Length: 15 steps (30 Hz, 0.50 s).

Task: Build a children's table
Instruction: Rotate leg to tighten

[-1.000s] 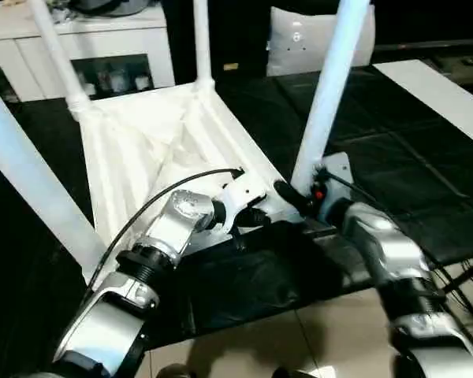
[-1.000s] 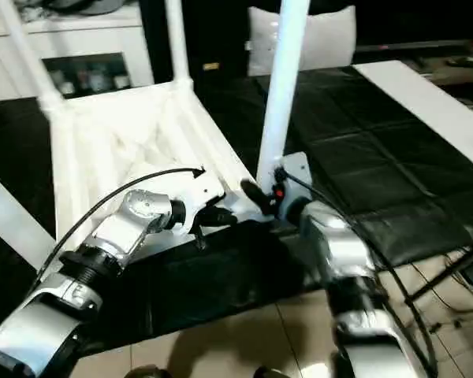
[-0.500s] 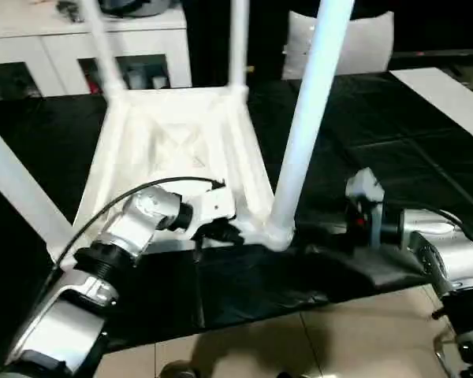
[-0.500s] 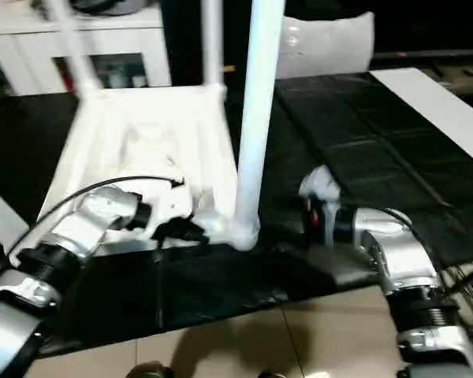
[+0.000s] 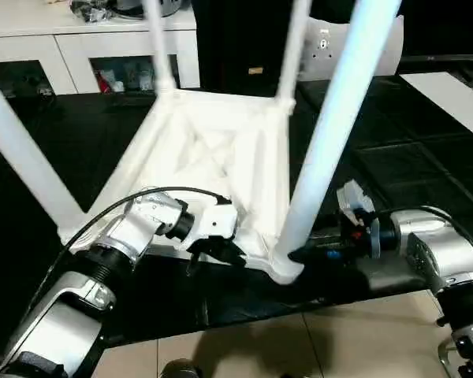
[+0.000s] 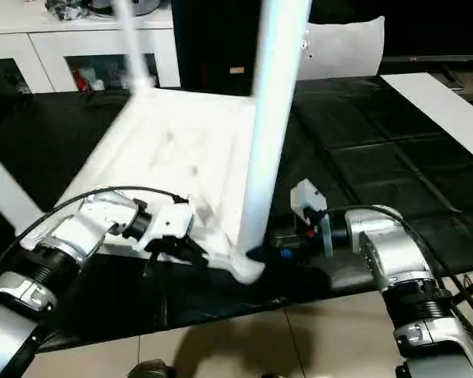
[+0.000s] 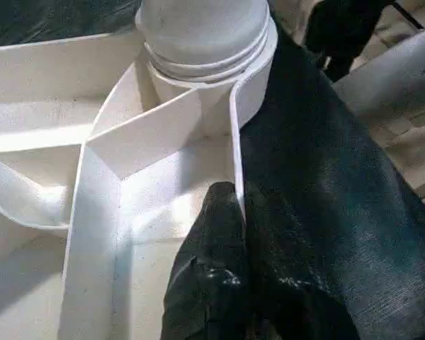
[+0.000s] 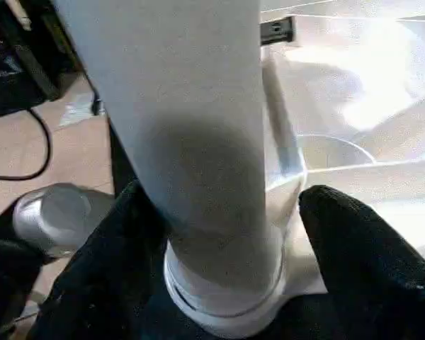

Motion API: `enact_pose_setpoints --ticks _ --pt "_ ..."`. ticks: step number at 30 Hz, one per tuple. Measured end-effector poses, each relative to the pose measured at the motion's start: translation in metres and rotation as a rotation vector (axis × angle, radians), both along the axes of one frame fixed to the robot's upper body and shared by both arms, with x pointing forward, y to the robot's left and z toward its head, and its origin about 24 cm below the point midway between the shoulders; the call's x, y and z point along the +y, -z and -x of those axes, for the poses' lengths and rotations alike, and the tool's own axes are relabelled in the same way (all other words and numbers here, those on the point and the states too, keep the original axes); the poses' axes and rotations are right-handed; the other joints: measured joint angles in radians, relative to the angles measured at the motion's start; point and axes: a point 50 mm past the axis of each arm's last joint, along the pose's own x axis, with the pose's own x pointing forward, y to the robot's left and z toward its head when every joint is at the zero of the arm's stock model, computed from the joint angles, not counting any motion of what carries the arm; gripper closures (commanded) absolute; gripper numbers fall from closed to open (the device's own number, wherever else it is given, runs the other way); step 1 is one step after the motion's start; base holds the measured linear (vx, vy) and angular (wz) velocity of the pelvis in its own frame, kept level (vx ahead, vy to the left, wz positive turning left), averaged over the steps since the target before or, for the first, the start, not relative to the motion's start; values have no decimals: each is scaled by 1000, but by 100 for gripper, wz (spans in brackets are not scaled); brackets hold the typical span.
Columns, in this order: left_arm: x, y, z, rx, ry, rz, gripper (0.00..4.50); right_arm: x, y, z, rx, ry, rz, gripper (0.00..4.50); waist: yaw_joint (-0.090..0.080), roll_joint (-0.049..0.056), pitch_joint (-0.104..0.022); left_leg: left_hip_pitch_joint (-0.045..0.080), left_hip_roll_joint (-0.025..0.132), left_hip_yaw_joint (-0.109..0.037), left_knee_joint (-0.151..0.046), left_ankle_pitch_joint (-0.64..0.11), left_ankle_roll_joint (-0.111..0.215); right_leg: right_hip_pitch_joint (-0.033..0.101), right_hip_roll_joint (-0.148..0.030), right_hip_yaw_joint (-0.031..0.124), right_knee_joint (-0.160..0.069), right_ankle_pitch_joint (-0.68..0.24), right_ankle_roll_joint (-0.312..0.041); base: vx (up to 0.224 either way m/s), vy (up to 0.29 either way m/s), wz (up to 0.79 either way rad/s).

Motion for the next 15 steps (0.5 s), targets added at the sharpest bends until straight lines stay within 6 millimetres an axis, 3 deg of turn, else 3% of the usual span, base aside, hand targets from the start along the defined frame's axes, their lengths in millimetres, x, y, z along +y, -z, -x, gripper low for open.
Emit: enact_pose_setpoints --ticks 6,7,15 --pt "0 0 0 -8 1 -2 450 0 4 0 15 -24 -19 195 -5 0 0 0 0 0 1 0 0 0 0 0 1 0 0 0 0 0" --pt "0 0 0 -9 1 -2 450 1 5 0 14 -26 -22 225 -5 0 0 0 0 0 1 0 0 0 0 0 1 0 0 0 0 0" --pt "2 2 -2 59 -59 -2 450 2 9 -1 29 -12 -43 254 -9 0 0 1 0 0 1 0 0 1 0 0 1 0 0 0 0 0"
